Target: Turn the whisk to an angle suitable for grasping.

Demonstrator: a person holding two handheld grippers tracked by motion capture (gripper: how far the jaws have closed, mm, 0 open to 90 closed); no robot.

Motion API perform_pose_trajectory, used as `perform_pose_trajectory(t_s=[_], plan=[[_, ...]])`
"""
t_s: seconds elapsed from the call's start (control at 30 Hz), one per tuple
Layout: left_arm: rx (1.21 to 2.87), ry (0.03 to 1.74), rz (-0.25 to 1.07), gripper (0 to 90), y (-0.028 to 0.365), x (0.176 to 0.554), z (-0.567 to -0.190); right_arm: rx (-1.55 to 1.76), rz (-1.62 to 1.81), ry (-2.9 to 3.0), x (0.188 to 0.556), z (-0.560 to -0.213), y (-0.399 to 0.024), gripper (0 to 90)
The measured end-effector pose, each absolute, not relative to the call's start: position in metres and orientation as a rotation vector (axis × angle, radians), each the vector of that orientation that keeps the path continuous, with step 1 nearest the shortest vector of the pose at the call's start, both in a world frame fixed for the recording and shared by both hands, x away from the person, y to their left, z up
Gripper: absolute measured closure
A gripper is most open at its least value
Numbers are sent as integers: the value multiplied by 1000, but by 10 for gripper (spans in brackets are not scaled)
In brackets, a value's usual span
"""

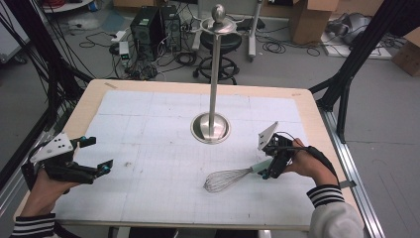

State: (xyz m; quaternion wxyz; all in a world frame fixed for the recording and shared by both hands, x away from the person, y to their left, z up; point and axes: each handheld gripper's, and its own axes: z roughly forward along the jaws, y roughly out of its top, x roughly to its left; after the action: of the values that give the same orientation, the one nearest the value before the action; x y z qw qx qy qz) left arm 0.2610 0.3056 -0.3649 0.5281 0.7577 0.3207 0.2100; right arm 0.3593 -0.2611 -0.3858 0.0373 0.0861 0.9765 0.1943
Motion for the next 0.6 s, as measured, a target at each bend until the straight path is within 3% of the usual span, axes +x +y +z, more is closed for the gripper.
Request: perform_pose_trajectory(t_s=[0.07,0.13,0.4,0.6], plan=[[1812,765,501,17,306,261,-365,257,581,3010,360,-388,-259,73],[1814,765,500,17,306,261,-365,260,554,3024,361,-391,-258,163],[1815,772,496,17,307,262,-367,230,515,3048,364,-397,-254,175],[1820,768,495,17,306,262,-367,219,487,3069,365,-402,-252,251]])
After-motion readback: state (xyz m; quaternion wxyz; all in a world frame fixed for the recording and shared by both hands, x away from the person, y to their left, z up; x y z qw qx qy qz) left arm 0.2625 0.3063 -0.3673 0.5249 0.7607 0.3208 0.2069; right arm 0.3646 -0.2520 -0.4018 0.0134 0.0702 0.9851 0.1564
